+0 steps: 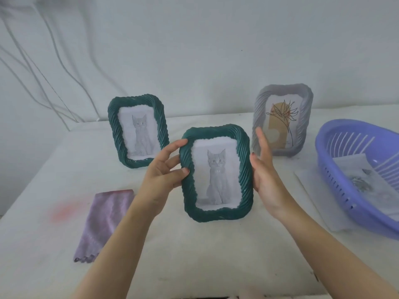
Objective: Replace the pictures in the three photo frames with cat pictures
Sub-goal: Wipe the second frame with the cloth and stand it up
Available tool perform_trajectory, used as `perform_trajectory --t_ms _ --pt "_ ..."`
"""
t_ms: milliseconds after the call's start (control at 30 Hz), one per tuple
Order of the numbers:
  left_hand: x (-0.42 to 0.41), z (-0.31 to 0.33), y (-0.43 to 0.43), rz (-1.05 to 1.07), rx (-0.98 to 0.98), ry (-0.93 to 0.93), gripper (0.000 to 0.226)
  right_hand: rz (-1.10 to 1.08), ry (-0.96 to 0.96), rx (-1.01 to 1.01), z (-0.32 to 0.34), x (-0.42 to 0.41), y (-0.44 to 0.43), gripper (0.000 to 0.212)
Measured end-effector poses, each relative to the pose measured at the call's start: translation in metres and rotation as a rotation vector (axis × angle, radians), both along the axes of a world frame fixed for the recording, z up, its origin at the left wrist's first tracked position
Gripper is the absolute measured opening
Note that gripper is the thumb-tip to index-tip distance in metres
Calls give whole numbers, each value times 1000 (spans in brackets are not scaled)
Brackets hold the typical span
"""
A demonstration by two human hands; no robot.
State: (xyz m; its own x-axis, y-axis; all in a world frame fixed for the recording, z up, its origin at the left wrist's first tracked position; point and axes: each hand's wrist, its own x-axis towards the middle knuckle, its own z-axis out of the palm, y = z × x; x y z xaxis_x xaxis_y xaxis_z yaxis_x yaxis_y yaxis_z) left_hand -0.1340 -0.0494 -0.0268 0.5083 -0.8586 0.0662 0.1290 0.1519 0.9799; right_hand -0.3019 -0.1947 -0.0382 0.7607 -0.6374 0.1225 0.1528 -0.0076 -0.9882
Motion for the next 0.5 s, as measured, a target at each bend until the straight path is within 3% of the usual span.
perform_trajectory --t_ms 233,400,500 --pt "14 14 -17 16 -49 -23 68 120 -61 -55 20 21 -30 51" --pt "27 25 -40 4 -41 -93 67 193 -110 -39 33 35 -53 59" --pt "36 30 -56 11 -33 -135 67 205 -126 -24 39 46 -71 50"
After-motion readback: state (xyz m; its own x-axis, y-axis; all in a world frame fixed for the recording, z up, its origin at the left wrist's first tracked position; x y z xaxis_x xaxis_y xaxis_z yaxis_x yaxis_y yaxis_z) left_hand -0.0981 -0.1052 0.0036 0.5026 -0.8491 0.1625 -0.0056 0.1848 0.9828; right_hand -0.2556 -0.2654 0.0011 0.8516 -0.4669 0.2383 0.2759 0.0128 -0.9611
